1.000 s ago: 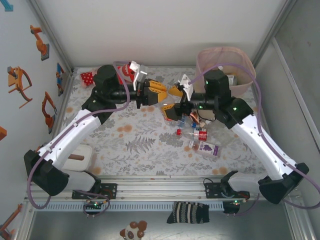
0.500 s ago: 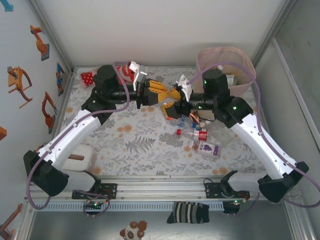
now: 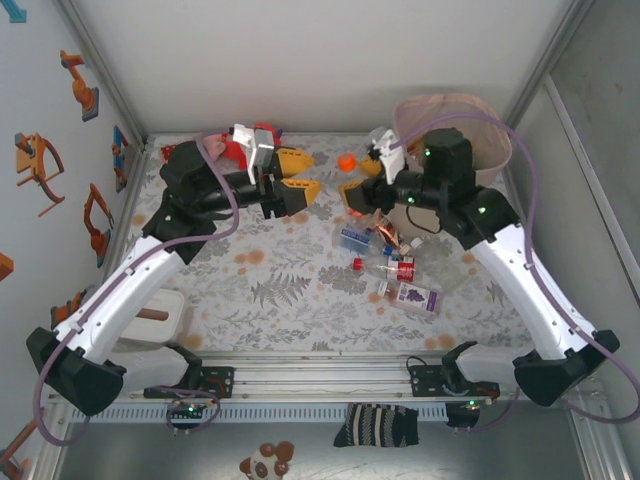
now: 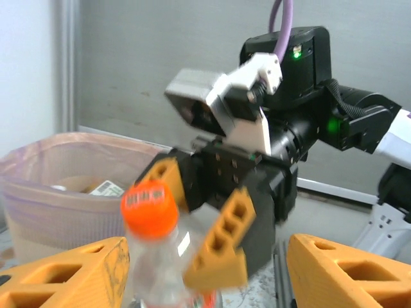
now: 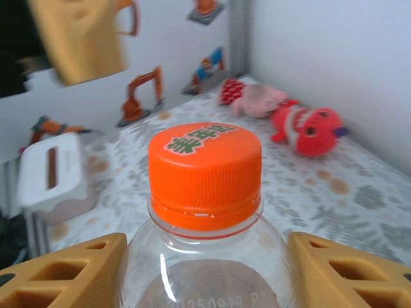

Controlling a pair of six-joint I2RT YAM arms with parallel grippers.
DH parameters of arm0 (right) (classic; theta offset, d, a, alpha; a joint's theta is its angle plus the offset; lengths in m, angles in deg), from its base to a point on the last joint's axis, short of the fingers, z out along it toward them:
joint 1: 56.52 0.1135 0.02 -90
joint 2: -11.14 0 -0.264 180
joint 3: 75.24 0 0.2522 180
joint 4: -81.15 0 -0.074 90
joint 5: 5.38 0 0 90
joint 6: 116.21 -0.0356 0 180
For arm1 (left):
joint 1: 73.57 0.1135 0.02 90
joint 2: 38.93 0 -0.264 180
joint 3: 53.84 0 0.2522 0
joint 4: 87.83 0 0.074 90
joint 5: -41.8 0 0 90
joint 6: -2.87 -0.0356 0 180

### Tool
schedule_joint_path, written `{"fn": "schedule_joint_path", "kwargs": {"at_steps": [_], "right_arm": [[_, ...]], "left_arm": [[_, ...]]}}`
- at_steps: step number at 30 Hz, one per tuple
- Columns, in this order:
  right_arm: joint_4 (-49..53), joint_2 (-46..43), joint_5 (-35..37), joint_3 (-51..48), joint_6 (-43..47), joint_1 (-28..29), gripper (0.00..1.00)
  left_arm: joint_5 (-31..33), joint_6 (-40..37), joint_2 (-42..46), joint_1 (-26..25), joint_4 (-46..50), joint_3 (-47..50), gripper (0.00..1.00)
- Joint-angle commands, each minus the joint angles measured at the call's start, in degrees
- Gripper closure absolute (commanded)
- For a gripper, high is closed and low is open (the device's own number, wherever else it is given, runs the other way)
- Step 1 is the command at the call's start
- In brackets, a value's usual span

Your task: Put the plastic bottles in the bin

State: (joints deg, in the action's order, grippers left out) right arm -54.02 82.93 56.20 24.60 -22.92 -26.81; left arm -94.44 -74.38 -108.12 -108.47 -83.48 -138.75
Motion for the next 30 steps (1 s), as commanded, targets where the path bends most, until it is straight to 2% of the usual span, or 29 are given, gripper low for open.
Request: {"fn": "schedule_joint_path", "kwargs": {"at_steps": [1,8,15,22,30], "right_arm": [[-2.65,0.03,3.90,4.51,-6.04,-5.48,0.46],[-2.72,5.57,8.19,13.79,-11.58,-17.14,0.50],[4.85,17.91,12.28,26.82,-11.88,-24.93,0.54],[16.80,30.19,17.35,39.24,-7.95,-28.96,0.57],[27.14,37.18,20.19,40.39,-2.62,-30.13,0.58]], "left_arm": [[3.44,-1.17,1.72,0.79,-0.98,1.65,0.35],[3.80,-0.45,2.47,1.08,-1.23,2.82,0.35],[4.85,-0.01,2.73,1.29,-0.95,3.63,0.35],[5.90,-0.01,3.13,1.43,0.11,4.44,0.35],[6.18,0.86,2.96,1.46,-0.97,5.97,0.35]]}}
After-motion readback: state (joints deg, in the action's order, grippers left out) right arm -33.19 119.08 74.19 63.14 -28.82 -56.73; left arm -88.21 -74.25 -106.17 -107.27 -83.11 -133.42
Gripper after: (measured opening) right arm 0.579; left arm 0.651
